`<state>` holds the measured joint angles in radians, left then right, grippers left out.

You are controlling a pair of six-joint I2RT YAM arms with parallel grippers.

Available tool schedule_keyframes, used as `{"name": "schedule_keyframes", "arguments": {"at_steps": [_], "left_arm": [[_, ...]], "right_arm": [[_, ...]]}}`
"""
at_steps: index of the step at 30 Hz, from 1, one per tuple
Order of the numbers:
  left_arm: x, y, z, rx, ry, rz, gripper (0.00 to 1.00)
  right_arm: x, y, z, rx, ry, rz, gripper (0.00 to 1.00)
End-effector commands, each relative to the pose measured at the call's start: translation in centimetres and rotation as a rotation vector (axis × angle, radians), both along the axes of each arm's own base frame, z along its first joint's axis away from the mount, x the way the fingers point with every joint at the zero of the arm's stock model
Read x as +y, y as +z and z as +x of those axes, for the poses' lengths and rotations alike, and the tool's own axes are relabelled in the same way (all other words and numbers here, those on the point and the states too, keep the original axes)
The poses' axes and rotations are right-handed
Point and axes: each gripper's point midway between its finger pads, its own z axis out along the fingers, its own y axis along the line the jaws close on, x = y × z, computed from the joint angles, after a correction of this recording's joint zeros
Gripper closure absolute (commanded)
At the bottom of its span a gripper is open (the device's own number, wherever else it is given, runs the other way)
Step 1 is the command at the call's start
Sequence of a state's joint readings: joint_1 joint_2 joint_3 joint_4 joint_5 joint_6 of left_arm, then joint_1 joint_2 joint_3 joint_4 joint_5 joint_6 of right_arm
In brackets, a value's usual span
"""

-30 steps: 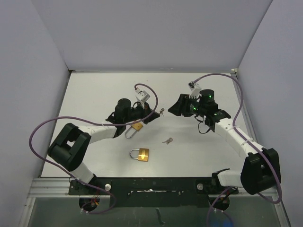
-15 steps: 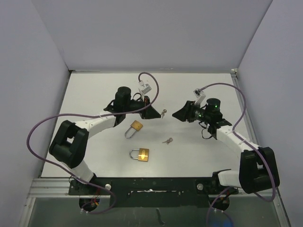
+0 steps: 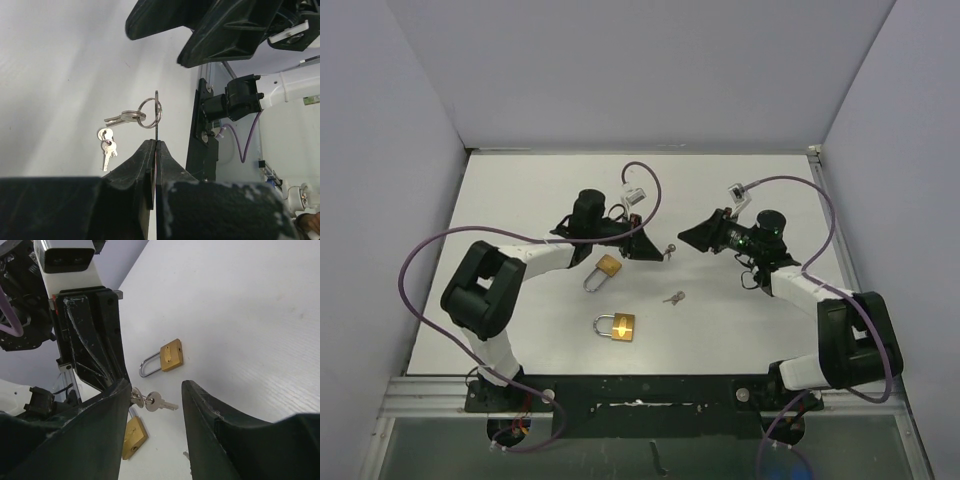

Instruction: Unlock with the key

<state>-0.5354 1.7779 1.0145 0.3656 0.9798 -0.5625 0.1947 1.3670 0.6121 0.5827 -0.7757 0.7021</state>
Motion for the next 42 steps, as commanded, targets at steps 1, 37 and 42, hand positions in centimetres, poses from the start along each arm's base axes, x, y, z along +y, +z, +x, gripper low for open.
{"name": "schedule_keyframes", "arguments": {"at_steps": [1, 37, 42], "left_arm": [[-1.3, 2.8, 0.2, -0.059, -0.056, -0.098, 1.00], [-2.7, 3.2, 2.1, -0.053, -0.038, -0.094, 1.00], [-2.7, 3.2, 2.0, -0.052, -0.036, -0.093, 1.00]], "right_arm": [[0.5, 1.2, 0.1, -0.058, 0.040, 0.082, 0.55], [1.8, -0.1, -0.8, -0.014, 0.138, 0.207, 0.81], [1.8, -0.1, -0.8, -0.013, 0.143, 0.216, 0.88]]}}
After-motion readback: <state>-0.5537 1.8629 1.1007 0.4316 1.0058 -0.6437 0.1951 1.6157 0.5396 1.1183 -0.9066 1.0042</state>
